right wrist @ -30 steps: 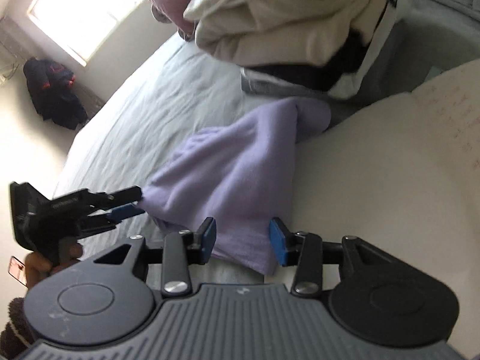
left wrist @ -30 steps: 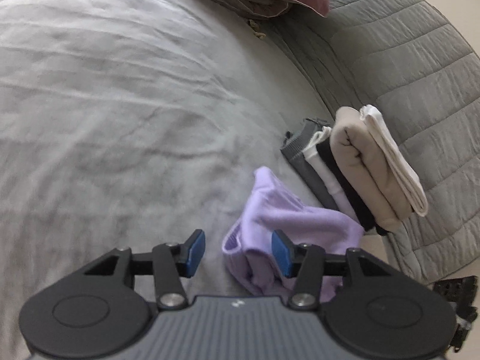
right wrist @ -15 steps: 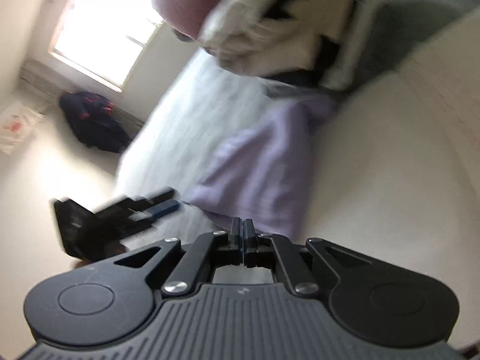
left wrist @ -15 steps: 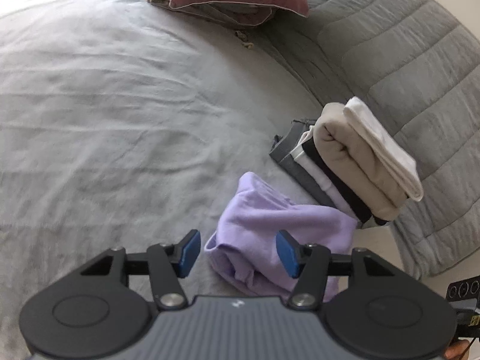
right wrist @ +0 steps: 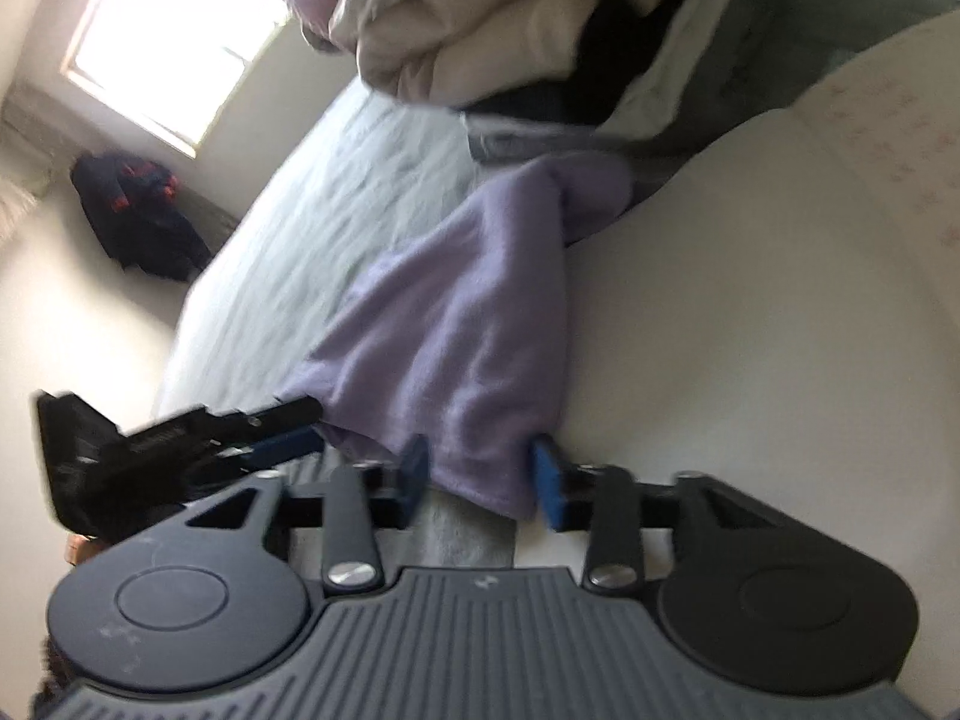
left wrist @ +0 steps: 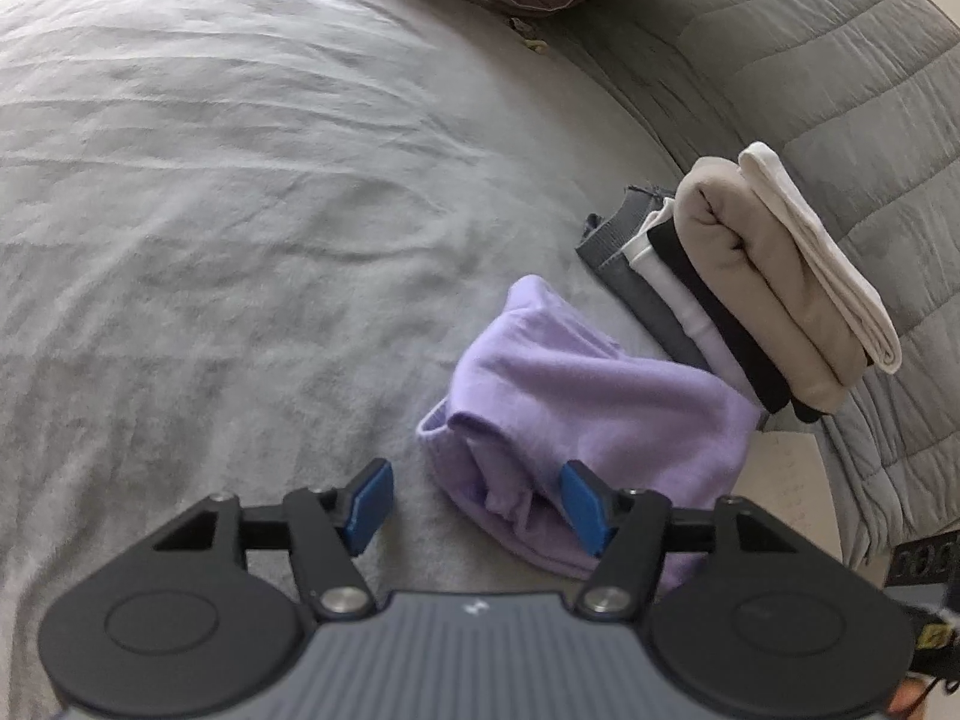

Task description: Fold clothes

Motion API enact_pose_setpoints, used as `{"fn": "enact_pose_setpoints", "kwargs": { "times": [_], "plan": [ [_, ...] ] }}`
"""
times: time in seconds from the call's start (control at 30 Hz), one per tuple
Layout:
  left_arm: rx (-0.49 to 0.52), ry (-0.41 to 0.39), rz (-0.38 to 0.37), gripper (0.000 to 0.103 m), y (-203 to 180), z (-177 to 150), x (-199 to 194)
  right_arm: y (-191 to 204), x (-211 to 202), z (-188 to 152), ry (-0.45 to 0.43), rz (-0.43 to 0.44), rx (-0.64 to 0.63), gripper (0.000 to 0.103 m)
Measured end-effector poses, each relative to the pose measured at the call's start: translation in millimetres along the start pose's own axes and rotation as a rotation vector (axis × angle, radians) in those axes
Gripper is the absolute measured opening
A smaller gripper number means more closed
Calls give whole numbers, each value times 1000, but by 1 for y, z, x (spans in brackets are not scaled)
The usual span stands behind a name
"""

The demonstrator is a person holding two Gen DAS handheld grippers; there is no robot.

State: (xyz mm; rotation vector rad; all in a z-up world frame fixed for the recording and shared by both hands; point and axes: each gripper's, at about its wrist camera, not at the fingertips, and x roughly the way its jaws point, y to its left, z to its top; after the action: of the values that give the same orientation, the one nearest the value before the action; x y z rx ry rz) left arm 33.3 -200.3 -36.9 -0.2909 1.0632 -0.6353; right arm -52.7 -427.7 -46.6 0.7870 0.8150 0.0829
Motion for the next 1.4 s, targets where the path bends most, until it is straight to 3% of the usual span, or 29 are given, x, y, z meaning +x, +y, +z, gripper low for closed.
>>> {"fn": "enact_pose_setpoints", "kwargs": {
  "times": [0.13,0.27,0.33,0.47,0.6,0.67,0.73,0.77,0.8,0.9,1.07,1.17,1.2,1.23,1.27,1.3,1.33,1.4],
  "plan": [
    [-11,-5,14,63,-2,3,-6,13,8,4,6,14,44,13],
    [49,-62,37,63,-11,7,-25,13,-23,2,-13,198,154,12],
    [80,-81,40,63,-18,10,-31,7,-31,-2,8,232,180,12],
    [135,-69,36,64,-30,12,-25,-13,-33,-9,76,180,199,12],
    [186,-32,113,64,-33,10,-1,-24,-33,-25,148,97,144,10],
    [190,-22,126,64,-30,13,7,-20,-35,-27,163,128,121,19],
    [184,-20,94,68,-26,19,9,-17,-43,-24,120,142,109,33],
    [177,-19,73,70,-24,23,10,-17,-47,-22,87,151,113,48],
    [167,-17,49,74,-21,28,12,-21,-53,-20,53,156,124,55],
    [120,6,0,75,-13,42,23,-29,-62,-15,-35,156,159,56],
    [-6,82,-153,75,0,55,57,-35,-52,-5,-143,120,215,55],
    [-50,81,-222,74,1,54,67,-27,-41,0,-199,86,187,52],
    [-53,77,-233,69,-1,53,70,-22,-33,-1,-211,79,181,49],
    [-45,72,-231,57,-3,51,71,-18,-28,-2,-220,66,170,47],
    [-29,62,-212,49,-7,48,72,-14,-23,-2,-229,54,159,38],
    [-8,51,-188,28,-10,44,73,-11,-19,-3,-236,42,148,27],
    [0,42,-181,21,-12,41,75,-7,-16,-6,-238,31,141,23],
    [-3,9,-180,17,-16,34,72,1,-15,-11,-251,6,120,20]
  ]
}}
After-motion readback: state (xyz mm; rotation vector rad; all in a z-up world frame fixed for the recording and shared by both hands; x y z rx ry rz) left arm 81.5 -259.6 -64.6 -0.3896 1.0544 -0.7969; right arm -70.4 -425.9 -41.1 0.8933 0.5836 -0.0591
